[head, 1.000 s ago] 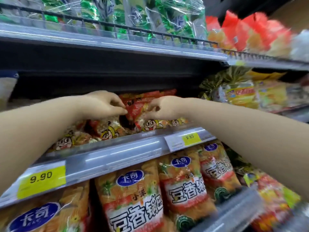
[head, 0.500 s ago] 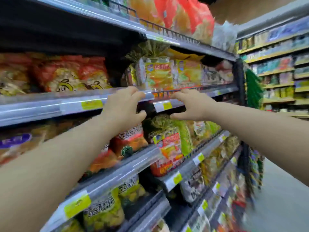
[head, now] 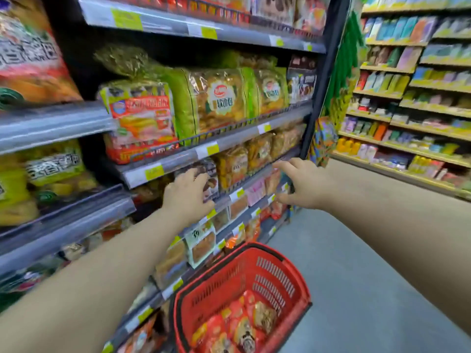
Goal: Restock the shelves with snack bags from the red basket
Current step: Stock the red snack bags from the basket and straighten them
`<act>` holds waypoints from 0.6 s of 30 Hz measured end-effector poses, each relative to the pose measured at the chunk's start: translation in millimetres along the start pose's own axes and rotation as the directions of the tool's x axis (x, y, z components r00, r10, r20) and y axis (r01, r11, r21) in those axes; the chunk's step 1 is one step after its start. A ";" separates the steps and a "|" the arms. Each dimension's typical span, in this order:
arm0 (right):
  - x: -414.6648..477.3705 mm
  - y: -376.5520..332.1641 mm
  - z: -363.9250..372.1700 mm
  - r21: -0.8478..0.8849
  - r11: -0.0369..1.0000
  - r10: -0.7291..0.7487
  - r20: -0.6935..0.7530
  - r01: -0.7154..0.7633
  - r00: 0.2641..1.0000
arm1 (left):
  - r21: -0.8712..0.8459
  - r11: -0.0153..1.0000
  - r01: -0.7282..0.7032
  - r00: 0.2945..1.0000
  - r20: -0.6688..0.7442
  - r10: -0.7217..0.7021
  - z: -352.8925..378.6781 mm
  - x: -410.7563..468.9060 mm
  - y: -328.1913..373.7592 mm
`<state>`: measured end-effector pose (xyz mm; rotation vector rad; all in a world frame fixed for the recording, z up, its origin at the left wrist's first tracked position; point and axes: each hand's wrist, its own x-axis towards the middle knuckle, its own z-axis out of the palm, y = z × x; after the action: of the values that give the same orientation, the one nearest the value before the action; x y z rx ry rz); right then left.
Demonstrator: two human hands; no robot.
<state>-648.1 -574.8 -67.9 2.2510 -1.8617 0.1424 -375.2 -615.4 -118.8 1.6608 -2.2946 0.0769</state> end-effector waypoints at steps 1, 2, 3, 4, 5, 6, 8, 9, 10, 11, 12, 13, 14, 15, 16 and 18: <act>-3.8 7.9 16.4 0.016 1.000 0.006 0.016 -0.006 1.000 | 0.002 1.000 0.003 1.000 0.021 -0.003 18.6 0.3 5.9; -7.2 15.2 33.3 0.021 1.000 0.015 0.038 -0.016 0.999 | 0.000 1.000 0.003 0.999 0.044 -0.002 38.1 0.4 10.8; -10.5 21.0 50.5 0.024 0.999 0.033 0.059 -0.035 0.998 | -0.007 1.000 0.002 0.997 0.075 -0.001 58.1 0.3 15.0; -13.0 26.3 68.2 0.030 0.998 0.055 0.084 -0.058 0.995 | -0.017 1.000 0.006 0.994 0.112 -0.004 77.8 0.0 18.9; -15.0 30.7 86.4 0.039 0.996 0.079 0.115 -0.084 0.990 | -0.028 1.000 0.011 0.988 0.154 -0.007 97.5 -0.1 21.8; -16.4 34.4 105.0 0.049 0.992 0.103 0.158 -0.112 0.982 | -0.044 0.999 0.014 0.980 0.197 -0.005 117.6 0.2 23.7; -17.8 40.6 142.8 0.064 0.986 0.134 0.259 -0.156 0.956 | -0.076 0.997 0.029 0.958 0.286 -0.006 156.0 0.7 25.4; -17.4 43.5 161.4 0.064 0.983 0.142 0.309 -0.170 0.940 | -0.090 0.995 0.053 0.941 0.337 -0.020 174.3 1.2 25.2; -16.3 46.2 179.5 0.061 0.982 0.147 0.356 -0.180 0.923 | -0.102 0.991 0.082 0.921 0.387 -0.037 192.1 1.4 24.1; -13.8 49.0 197.4 0.058 0.981 0.148 0.398 -0.186 0.905 | -0.109 0.988 0.112 0.900 0.433 -0.054 209.5 2.2 22.5; -11.2 51.8 214.7 0.056 0.980 0.147 0.438 -0.191 0.887 | -0.106 0.985 0.139 0.878 0.472 -0.073 225.9 2.8 20.3; -8.1 54.1 231.4 0.057 0.979 0.145 0.477 -0.196 0.867 | -0.094 0.981 0.167 0.855 0.510 -0.097 241.1 2.8 18.2; -4.0 56.2 247.8 0.056 0.978 0.143 0.519 -0.200 0.843 | -0.080 0.977 0.198 0.827 0.549 -0.123 255.6 2.7 16.1; -0.6 57.7 263.6 0.054 0.978 0.137 0.562 -0.202 0.815 | -0.066 0.971 0.230 0.794 0.590 -0.148 269.9 1.3 13.8; 2.4 58.9 279.8 0.053 0.978 0.130 0.599 -0.201 0.790 | -0.054 0.964 0.262 0.759 0.629 -0.171 283.7 -1.1 11.2; 7.0 59.1 311.3 0.059 0.980 0.108 0.653 -0.192 0.750 | -0.025 0.952 0.306 0.690 0.694 -0.204 308.3 -7.3 4.4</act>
<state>-724.2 -662.5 -362.8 2.4229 -2.4214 -0.6030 -443.4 -675.3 -413.6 2.1702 -2.4061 -0.8980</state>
